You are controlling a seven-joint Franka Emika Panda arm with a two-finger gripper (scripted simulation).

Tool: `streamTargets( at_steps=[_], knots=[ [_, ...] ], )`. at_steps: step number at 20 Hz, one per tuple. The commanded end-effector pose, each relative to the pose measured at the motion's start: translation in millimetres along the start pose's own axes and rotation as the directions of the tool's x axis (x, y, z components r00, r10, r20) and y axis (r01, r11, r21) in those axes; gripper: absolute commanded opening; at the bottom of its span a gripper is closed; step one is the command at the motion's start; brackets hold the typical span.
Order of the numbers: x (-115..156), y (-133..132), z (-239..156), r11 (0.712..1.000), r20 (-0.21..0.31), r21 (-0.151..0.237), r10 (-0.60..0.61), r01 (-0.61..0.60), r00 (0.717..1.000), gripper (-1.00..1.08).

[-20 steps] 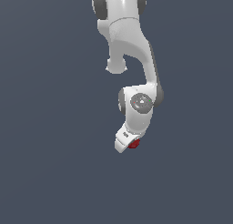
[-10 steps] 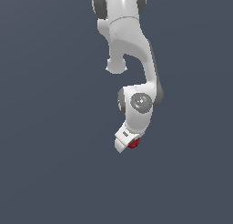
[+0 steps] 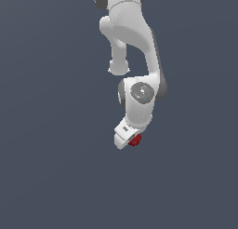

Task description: Pick up the object and move it to a goal position.

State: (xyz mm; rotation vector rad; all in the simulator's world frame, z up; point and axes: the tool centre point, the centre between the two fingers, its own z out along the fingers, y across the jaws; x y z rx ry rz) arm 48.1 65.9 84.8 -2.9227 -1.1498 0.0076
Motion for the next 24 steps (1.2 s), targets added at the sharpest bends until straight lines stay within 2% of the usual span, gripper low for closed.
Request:
streamTargets(
  at_steps=[1,24],
  knots=[
    [-6.8,0.3,-18.5,1.000,-0.003,-0.003,0.000,0.000,1.000,-1.00],
    [-101.4,-5.6,-238.9,1.000,-0.005,-0.002,-0.001,0.001,1.000,-1.00]
  ],
)
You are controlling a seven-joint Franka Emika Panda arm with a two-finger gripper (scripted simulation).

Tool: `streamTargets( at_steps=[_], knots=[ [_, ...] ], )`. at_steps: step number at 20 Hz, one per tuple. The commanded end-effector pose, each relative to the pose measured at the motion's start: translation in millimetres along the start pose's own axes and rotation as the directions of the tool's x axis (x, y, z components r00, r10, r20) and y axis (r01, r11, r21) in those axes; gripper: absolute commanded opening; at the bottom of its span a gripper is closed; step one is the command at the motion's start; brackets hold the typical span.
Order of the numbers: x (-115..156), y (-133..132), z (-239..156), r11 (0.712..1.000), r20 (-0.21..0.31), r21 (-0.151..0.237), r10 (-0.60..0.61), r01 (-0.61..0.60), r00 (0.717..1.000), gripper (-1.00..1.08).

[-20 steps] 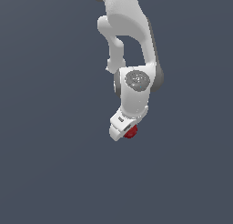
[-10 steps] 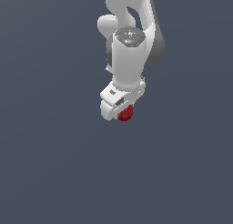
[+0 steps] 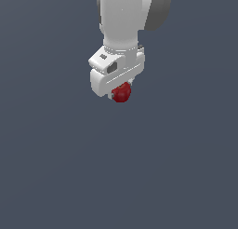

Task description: Pick up the object and move it to a goal position.

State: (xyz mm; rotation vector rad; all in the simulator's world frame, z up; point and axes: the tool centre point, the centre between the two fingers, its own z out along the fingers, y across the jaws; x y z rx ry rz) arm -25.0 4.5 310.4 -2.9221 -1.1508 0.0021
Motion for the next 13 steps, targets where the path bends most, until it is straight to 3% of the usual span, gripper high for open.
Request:
streamTargets(
  at_steps=[1,13],
  knots=[
    [-8.0,-0.1,-20.9,1.000,-0.002,-0.001,0.000,0.000,1.000,-1.00],
    [-22.2,2.0,-59.4,1.000,-0.001,-0.001,0.000,0.000,1.000,-1.00]
  ],
)
